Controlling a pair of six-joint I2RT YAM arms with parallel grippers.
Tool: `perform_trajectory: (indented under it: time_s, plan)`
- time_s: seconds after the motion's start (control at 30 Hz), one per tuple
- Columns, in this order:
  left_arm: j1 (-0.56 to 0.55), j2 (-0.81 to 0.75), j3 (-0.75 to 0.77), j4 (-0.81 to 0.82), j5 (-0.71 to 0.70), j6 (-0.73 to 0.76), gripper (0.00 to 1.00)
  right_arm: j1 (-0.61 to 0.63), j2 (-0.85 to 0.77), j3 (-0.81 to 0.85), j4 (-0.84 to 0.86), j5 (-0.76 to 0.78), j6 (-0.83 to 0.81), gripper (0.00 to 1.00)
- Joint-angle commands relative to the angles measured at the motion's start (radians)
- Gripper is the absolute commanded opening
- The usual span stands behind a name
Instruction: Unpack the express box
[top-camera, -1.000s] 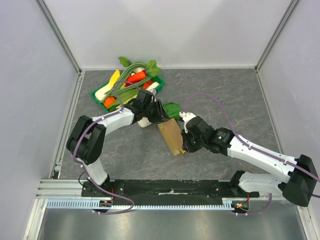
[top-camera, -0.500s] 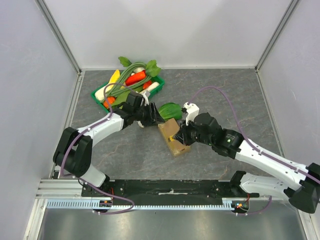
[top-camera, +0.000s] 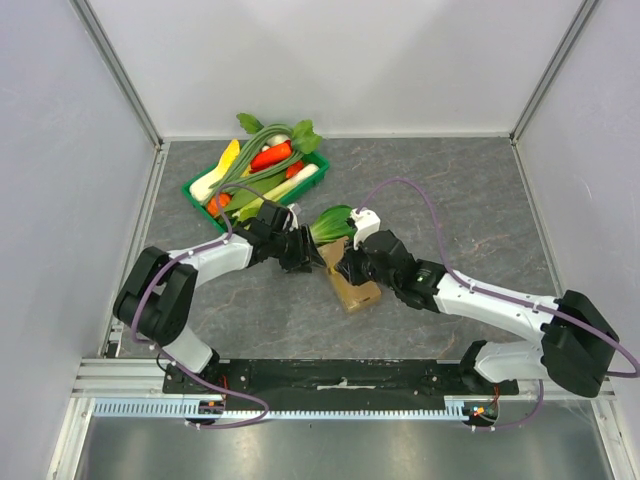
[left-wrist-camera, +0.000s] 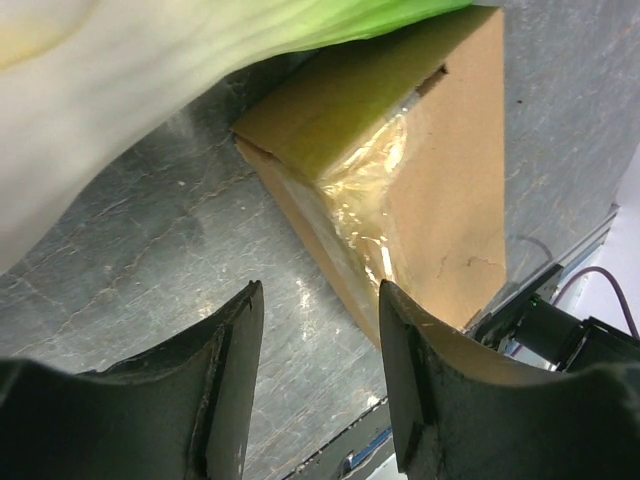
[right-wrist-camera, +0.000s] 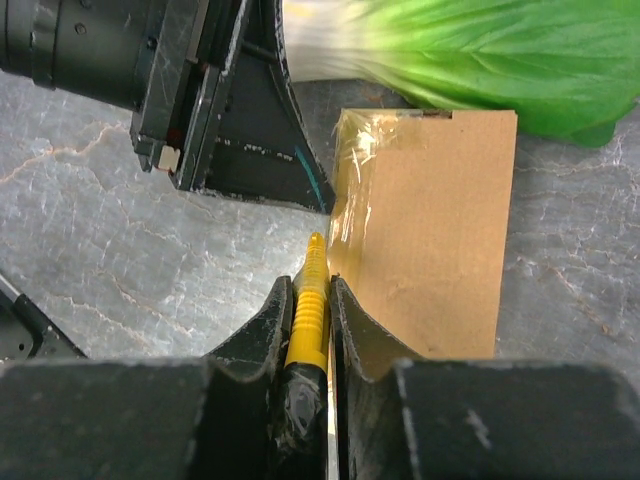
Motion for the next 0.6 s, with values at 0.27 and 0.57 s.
perform_trajectory:
  time_s: [0.27, 0.57]
  plan:
    - [-0.002, 0.047, 0.022, -0.059, -0.086, 0.059, 0.52, 0.008, 0.056, -0.001, 0.138, 0.101, -0.022, 0.0]
    - [-0.001, 0.047, 0.036, -0.072, -0.098, 0.065, 0.51, 0.008, 0.089, -0.007, 0.149, 0.052, -0.009, 0.0]
